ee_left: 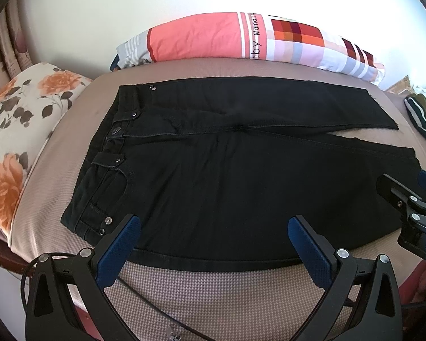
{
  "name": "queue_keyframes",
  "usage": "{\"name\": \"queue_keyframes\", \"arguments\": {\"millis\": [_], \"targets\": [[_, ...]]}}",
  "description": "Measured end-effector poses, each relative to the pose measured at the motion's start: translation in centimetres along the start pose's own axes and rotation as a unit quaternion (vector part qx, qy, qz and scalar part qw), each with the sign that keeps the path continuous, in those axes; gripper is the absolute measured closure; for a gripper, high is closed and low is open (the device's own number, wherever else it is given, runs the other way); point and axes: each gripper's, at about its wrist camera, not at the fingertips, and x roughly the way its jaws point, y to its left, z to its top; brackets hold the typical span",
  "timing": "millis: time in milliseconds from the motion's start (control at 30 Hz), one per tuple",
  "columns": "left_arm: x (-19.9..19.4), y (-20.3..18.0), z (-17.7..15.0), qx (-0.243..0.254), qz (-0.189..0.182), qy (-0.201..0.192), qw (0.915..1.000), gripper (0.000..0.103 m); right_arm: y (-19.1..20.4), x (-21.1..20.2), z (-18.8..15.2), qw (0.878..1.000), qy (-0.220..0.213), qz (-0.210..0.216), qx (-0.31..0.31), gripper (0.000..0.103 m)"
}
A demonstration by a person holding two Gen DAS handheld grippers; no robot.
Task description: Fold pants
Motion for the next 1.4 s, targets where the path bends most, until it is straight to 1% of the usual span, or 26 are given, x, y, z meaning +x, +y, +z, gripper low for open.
{"name": "queue_keyframes", "arguments": {"millis": [367,500,567,667,733,800,867,933,1000,1033,1100,1133,1167,1267,1333,1367,1400], "targets": [[0.0,0.0,0.4,-0.005,0.000,-0.002,1.0000,0.000,0.0,0.3,0.2,1.000,0.004,0.003,0.000,0.000],[0.2,0.5,1.5,-0.008,-0.002,-0.005,1.0000,0.000,-0.4,0.7,0.7,1.000,0.008,0.012,0.007,0.000],[0.2,1.3,2.6,-0.008,-0.004,-0.009,0.9999,0.000,-1.0,1.0,1.3,0.999,0.009,0.024,0.019,0.000],[0.3,3.1,4.8,-0.003,0.001,-0.019,0.9998,0.000,-2.2,1.1,2.4,0.997,-0.003,0.060,0.045,0.000],[0.4,4.8,6.5,-0.011,0.002,-0.023,0.9997,0.000,-2.9,1.3,3.2,0.995,-0.010,0.082,0.060,0.000],[0.7,6.9,8.4,-0.024,-0.001,-0.028,0.9993,0.001,-3.2,1.7,3.8,0.993,-0.007,0.098,0.065,0.000],[1.2,9.5,10.8,-0.036,-0.014,-0.032,0.9987,0.003,-3.8,2.2,4.6,0.989,-0.009,0.124,0.078,0.000],[2.0,11.7,12.5,-0.049,-0.028,-0.034,0.9978,0.011,-4.3,2.6,5.5,0.984,-0.011,0.148,0.096,0.000],[3.3,13.9,14.2,-0.066,-0.044,-0.031,0.9963,0.022,-4.8,3.0,6.2,0.981,-0.012,0.155,0.113,0.000],[4.2,15.4,15.1,-0.082,-0.055,-0.028,0.9947,0.025,-5.2,3.5,6.8,0.979,-0.013,0.161,0.127,0.000],[6.1,17.6,16.4,-0.111,-0.080,-0.016,0.9906,0.039,-5.5,3.9,7.4,0.976,-0.014,0.165,0.144,0.000],[7.0,18.4,16.9,-0.120,-0.093,-0.012,0.9883,0.044,-5.5,4.5,7.9,0.976,-0.011,0.161,0.149,0.000],[8.1,19.4,17.4,-0.131,-0.105,-0.007,0.9858,0.052,-5.5,4.9,8.2,0.976,-0.009,0.158,0.150,0.000],[11.5,21.8,18.6,-0.161,-0.144,0.017,0.9762,0.056,-4.8,6.3,9.2,0.979,0.000,0.142,0.145,0.000],[14.3,23.4,19.2,-0.191,-0.187,0.036,0.9630,0.059,-4.0,7.6,9.9,0.981,0.010,0.134,0.140,0.000],[15.6,24.3,19.4,-0.208,-0.210,0.045,0.9543,0.059,-3.7,8.1,10.0,0.981,0.014,0.133,0.138,0.000],[16.6,24.9,19.6,-0.221,-0.220,0.050,0.9487,0.060,-3.3,8.6,10.2,0.981,0.019,0.134,0.137,0.000]]}}
